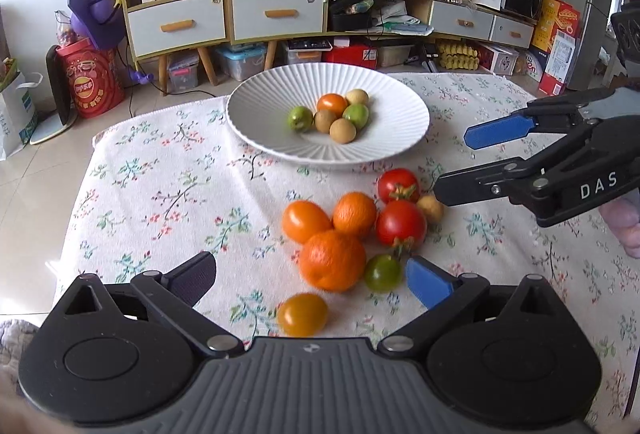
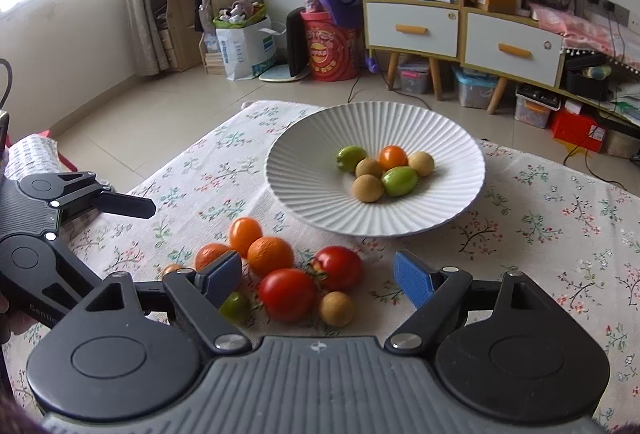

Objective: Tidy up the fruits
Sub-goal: 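Withdraw both grippers from the bowl toward the loose fruit cluster, then grasp the yellow tomato with the left gripper while the right gripper grasps a brown kiwi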

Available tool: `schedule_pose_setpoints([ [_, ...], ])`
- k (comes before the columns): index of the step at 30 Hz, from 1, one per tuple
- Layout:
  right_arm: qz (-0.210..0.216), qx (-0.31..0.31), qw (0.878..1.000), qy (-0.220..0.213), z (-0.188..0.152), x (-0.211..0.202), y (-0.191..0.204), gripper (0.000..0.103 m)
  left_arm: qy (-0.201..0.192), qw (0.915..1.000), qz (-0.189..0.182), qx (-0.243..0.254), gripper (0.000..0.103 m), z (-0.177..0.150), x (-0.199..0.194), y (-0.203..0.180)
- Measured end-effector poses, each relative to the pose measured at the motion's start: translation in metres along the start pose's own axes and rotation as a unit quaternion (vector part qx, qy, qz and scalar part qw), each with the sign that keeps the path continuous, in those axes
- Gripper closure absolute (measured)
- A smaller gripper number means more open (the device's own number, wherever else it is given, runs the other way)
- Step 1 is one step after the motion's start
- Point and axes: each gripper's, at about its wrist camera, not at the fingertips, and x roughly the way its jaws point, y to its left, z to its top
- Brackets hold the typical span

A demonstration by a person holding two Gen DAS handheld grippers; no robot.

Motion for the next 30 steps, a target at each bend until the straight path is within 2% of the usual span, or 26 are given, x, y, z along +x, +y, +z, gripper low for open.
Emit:
schedule_pose_setpoints([
  [8, 0.026, -0.007, 1.0, 0.008, -0.017, -0.003, 0.008, 0.022, 0.0, 0.9999, -0.013, -0.008, 0.003, -0.026, -0.011, 0.011],
  [14, 0.022, 0.001, 1.0, 0.015, -0.025, -0.001, 0.005, 0.022, 0.004, 0.9996, -0.013, -0.024, 0.003, -0.037, -0.011, 0.017],
  [19, -0.002, 0.011, 1.0, 0.023, -0.031, 0.005, -0.003, 0.022, 0.018, 0.9985, -0.017, -0.048, 0.003, -0.039, -0.004, 0.021],
  [23, -0.022, 0.012, 0.999, 0.033, -0.035, 0.013, -0.005, 0.03, 0.017, 0.9987, -0.019, -0.044, 0.003, -0.039, -0.003, 0.018],
  [26, -0.036, 0.005, 0.999, 0.037, -0.036, 0.015, -0.006, 0.04, 0.013, 0.9992, -0.016, -0.035, 0.004, -0.039, -0.003, 0.016],
  [28, -0.043, 0.003, 0.998, 0.039, -0.038, 0.016, -0.006, 0.047, 0.012, 0.9993, -0.017, -0.031, 0.01, -0.039, -0.003, 0.015],
  [30, -0.045, -0.001, 0.998, 0.037, -0.037, 0.016, -0.005, 0.048, 0.013, 0.9993, -0.018, -0.031, 0.018, -0.038, -0.003, 0.015],
])
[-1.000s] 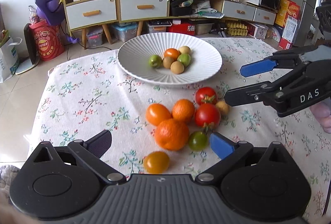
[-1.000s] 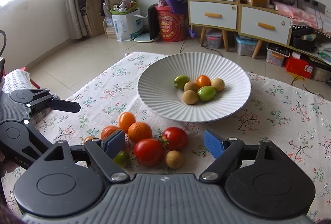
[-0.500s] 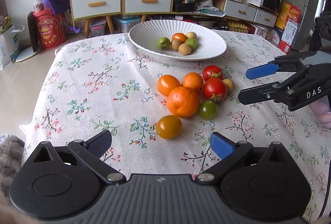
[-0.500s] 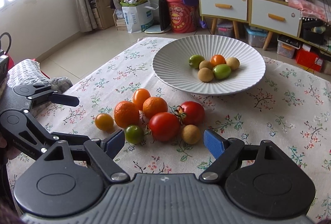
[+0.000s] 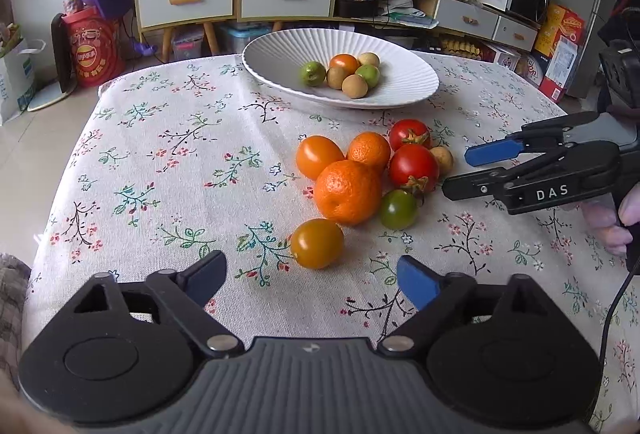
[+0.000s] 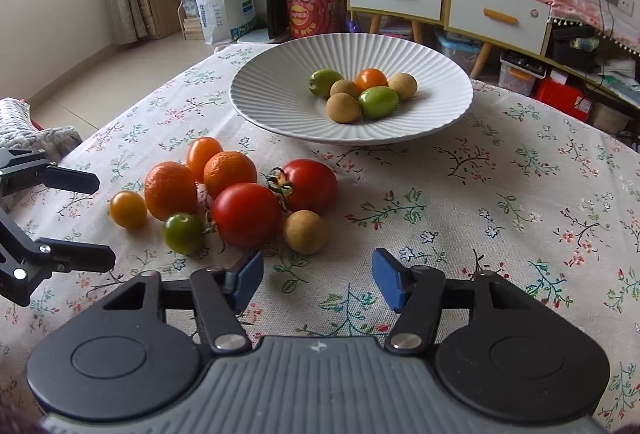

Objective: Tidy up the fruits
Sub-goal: 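Grasp the yellow tomato with the left gripper while the right gripper grasps a brown kiwi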

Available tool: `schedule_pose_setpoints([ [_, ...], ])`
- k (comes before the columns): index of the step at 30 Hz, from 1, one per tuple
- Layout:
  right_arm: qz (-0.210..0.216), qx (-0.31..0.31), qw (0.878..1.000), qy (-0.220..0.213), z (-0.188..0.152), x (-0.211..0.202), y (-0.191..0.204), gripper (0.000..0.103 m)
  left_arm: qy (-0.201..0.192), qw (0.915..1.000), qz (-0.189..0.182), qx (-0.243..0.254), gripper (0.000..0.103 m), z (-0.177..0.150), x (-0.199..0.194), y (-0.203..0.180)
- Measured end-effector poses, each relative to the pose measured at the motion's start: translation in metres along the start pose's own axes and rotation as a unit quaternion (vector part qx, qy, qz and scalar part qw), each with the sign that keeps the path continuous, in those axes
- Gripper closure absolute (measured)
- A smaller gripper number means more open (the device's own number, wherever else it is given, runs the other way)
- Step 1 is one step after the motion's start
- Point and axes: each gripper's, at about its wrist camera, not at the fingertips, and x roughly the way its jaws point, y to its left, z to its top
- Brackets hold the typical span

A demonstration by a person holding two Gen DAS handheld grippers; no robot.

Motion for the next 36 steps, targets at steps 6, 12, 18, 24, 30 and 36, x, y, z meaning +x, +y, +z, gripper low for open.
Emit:
schedule_pose_setpoints([
  [6, -0.003, -0.008, 1.0, -0.003, 0.003, 0.001, 0.003, 0.055, 0.0, 1.0, -0.003, 0.0, 0.036, 0.002, 0.001, -0.001],
  [12, -0.002, -0.012, 1.0, -0.005, 0.006, 0.001, 0.003, 0.063, -0.005, 1.0, 0.0, -0.001, 0.049, 0.005, 0.003, -0.002],
  [18, -0.001, -0.009, 1.0, -0.005, 0.009, 0.003, 0.002, 0.069, -0.002, 1.0, -0.002, -0.004, 0.06, 0.007, 0.006, -0.004],
  [24, 0.0, -0.009, 1.0, -0.004, 0.01, 0.005, 0.004, 0.072, -0.003, 1.0, -0.003, -0.002, 0.066, 0.008, 0.007, -0.005],
  [30, 0.008, -0.008, 1.0, -0.004, 0.011, 0.004, 0.004, 0.08, -0.004, 1.0, -0.003, 0.002, 0.075, 0.008, 0.008, -0.008],
  [36, 0.01, -0.007, 1.0, -0.006, 0.011, 0.003, 0.004, 0.081, -0.006, 1.0, -0.003, 0.002, 0.076, 0.008, 0.007, -0.008],
])
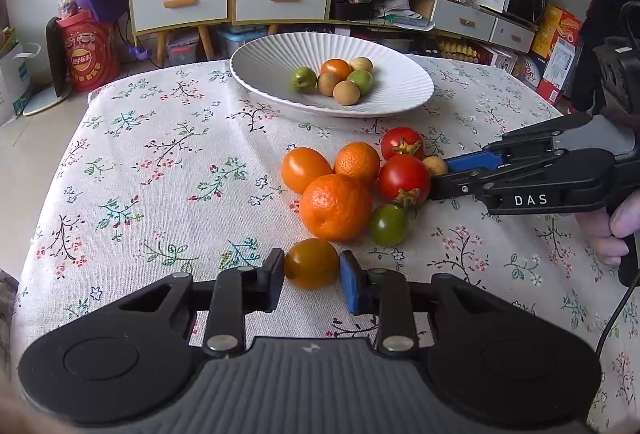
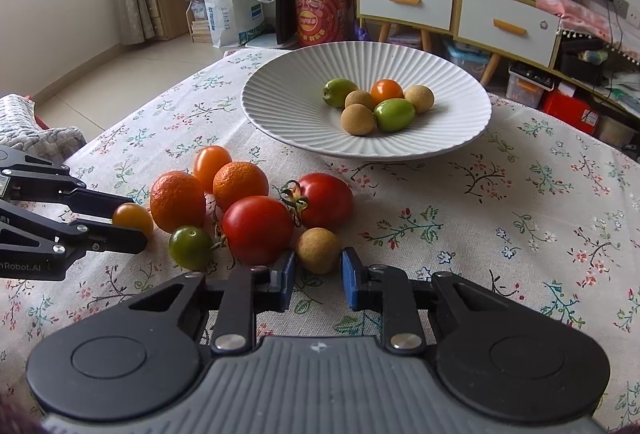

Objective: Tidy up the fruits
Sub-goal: 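Grasp the yellow tomato with the left gripper while the right gripper grasps a brown kiwi, then carry the yellow tomato and kiwi into the white bowl and release both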

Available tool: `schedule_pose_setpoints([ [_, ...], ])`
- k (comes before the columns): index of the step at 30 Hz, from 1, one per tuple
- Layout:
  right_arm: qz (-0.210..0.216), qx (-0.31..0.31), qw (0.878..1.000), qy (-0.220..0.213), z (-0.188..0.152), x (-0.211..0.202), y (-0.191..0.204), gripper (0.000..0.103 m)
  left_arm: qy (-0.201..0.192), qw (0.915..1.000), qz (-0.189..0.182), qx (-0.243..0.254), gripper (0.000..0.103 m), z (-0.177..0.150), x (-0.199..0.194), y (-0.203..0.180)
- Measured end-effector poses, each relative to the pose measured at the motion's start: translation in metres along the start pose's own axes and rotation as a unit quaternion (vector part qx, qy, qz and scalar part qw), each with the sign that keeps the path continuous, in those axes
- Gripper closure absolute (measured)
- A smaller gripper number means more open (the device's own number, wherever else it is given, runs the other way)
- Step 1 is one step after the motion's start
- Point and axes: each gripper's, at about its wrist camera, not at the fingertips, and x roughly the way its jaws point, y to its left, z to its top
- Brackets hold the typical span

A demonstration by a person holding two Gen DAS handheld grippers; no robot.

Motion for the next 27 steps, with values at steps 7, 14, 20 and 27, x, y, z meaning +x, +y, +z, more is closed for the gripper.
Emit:
schedule_pose_setpoints([
  [7, 0.003, 0.002, 1.0, -0.011, 0.001, -0.005, -0.002, 0.081, -0.01, 1.0, -0.002, 0.0, 0.076, 0.002, -0.004, 0.001],
  [14, 0.005, 0.004, 1.0, -0.023, 0.008, -0.011, -0.004, 0.081, -0.024, 0.9997, -0.003, -0.003, 0.076, 0.009, -0.009, 0.0],
  [20, 0.005, 0.011, 0.999, -0.038, 0.016, -0.015, -0.007, 0.081, -0.037, 0.9993, -0.006, -0.007, 0.076, 0.02, -0.01, -0.004],
  [27, -0.002, 0.014, 0.998, -0.055, 0.029, -0.017, -0.011, 0.081, -0.062, 0.998, -0.008, 0.0, 0.076, 0.04, -0.005, -0.013],
])
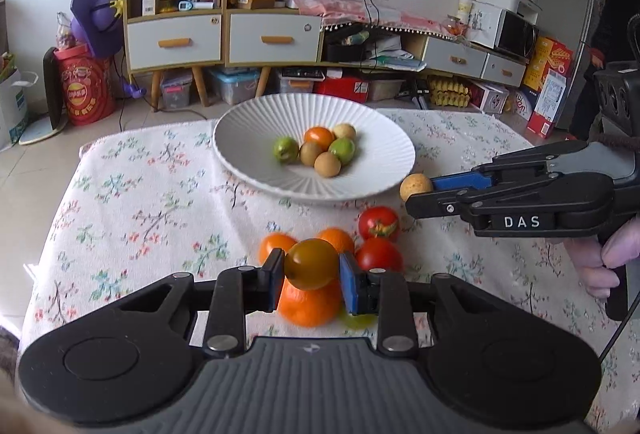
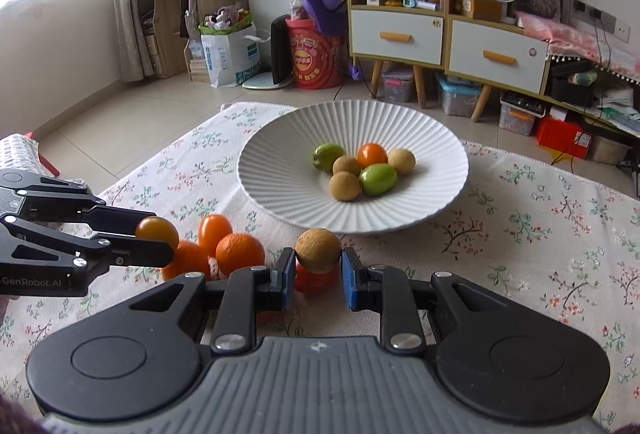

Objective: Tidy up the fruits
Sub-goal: 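Carry the yellow tomato and kiwi into the white bowl and release both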

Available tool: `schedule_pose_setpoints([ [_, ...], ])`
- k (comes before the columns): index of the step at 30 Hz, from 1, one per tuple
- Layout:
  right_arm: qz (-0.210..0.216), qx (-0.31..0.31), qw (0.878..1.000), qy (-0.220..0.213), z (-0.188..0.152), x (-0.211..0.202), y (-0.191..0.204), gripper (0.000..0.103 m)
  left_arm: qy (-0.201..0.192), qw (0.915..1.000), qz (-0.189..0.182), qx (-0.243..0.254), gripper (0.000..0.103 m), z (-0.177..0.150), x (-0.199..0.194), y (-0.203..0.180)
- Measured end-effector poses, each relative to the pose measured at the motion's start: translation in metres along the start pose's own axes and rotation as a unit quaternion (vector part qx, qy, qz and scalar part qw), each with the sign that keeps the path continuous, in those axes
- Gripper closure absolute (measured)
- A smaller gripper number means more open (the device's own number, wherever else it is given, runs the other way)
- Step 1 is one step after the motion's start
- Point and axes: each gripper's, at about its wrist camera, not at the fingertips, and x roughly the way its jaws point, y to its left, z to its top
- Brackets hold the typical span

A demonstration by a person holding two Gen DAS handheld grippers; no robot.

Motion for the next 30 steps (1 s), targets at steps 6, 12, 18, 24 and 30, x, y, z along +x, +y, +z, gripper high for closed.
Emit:
schedule_pose_setpoints([
  [6, -0.007, 0.022, 1.0, -0.001, 0.012, 0.009, -0.014, 0.081, -0.016, 0.9999, -0.005, -0.003, 0.076, 0.03, 0.017, -0.002],
  [12, -0.02, 0.036, 0.999, 0.002, 0.02, 0.022, -0.028, 0.081, -0.005, 0.9999, -0.001, 0.015, 0.076, 0.048, 0.049, -0.002],
  [18, -0.036, 0.02, 0.999, 0.006, 0.022, 0.036, -0.033, 0.081, 0.01, 0.9991, 0.005, 0.041, 0.076, 0.054, 0.074, -0.001],
  [24, -0.041, 0.0, 0.999, 0.014, 0.022, 0.045, -0.032, 0.081, 0.028, 0.9977, 0.014, 0.06, 0.076, 0.057, 0.092, -0.003],
  [30, -0.034, -0.003, 0.999, 0.013, 0.024, 0.049, -0.033, 0.081, 0.039, 0.9965, 0.026, 0.069, 0.076, 0.053, 0.1, -0.003],
])
